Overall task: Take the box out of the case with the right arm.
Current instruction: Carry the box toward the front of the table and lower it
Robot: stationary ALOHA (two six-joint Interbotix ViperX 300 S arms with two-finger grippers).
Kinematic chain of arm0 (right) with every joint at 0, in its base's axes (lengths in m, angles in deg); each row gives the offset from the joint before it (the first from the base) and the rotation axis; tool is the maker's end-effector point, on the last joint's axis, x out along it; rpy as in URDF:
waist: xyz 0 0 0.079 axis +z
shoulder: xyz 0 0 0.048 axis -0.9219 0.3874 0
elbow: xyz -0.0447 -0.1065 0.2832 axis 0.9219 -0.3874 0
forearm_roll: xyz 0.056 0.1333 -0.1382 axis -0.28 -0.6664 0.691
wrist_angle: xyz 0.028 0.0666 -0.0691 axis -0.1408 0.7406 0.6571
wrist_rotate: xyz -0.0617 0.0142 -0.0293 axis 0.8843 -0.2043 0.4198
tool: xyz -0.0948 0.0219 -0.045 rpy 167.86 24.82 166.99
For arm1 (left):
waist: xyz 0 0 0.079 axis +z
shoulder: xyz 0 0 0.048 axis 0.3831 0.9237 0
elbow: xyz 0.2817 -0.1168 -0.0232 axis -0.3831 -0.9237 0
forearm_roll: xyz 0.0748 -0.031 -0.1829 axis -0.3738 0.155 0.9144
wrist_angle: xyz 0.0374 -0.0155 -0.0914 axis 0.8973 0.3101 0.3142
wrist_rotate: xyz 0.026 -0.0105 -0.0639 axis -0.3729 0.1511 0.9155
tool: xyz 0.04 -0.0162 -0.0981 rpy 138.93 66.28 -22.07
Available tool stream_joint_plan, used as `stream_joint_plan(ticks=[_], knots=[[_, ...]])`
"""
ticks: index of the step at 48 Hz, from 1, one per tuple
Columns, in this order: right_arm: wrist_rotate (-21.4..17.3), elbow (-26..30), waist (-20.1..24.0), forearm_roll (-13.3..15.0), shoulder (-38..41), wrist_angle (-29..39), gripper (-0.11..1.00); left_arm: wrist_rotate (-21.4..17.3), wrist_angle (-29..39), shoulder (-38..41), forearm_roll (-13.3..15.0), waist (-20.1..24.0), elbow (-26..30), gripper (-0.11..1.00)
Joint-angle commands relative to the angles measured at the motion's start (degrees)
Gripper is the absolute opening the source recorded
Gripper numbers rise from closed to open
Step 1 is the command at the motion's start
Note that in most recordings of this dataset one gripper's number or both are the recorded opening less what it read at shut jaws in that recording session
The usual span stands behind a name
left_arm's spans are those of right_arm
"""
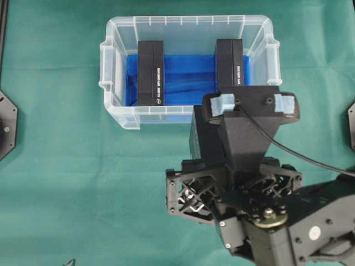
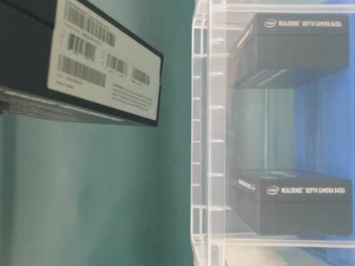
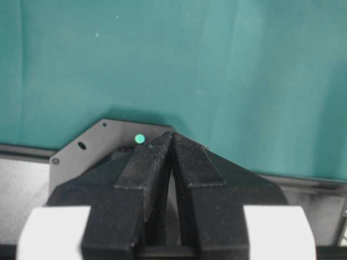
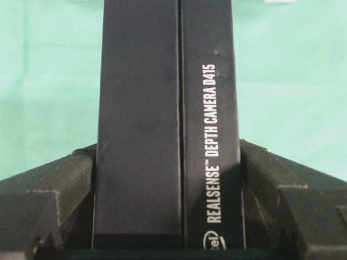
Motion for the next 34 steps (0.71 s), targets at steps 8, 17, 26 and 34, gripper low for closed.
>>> stream_joint_plan(ticks=[8,17,26,34], knots=[[-0.88,0.7,-0.53,-2.64,1.58,-1.67,0.66,0.0,-0.18,0.09,-0.18,-0.18,0.88,0.0],[-2.29,-1.32,-1.05,-4.04,3.78,-4.13,0.66,-0.26,-0.09,0.09,-0.18,-0.18,0.88,0.0],[-5.45,-6.59,-1.14,-5.71,4.48,-7.73,0.66,-0.26,-0.18,0.09,-0.18,-0.18,0.88,0.0],[-8.09,-13.71,-1.14,-6.59,4.57,-14.06,0.66,-0.26,-0.18,0.09,-0.18,-0.18,0.88,0.0]])
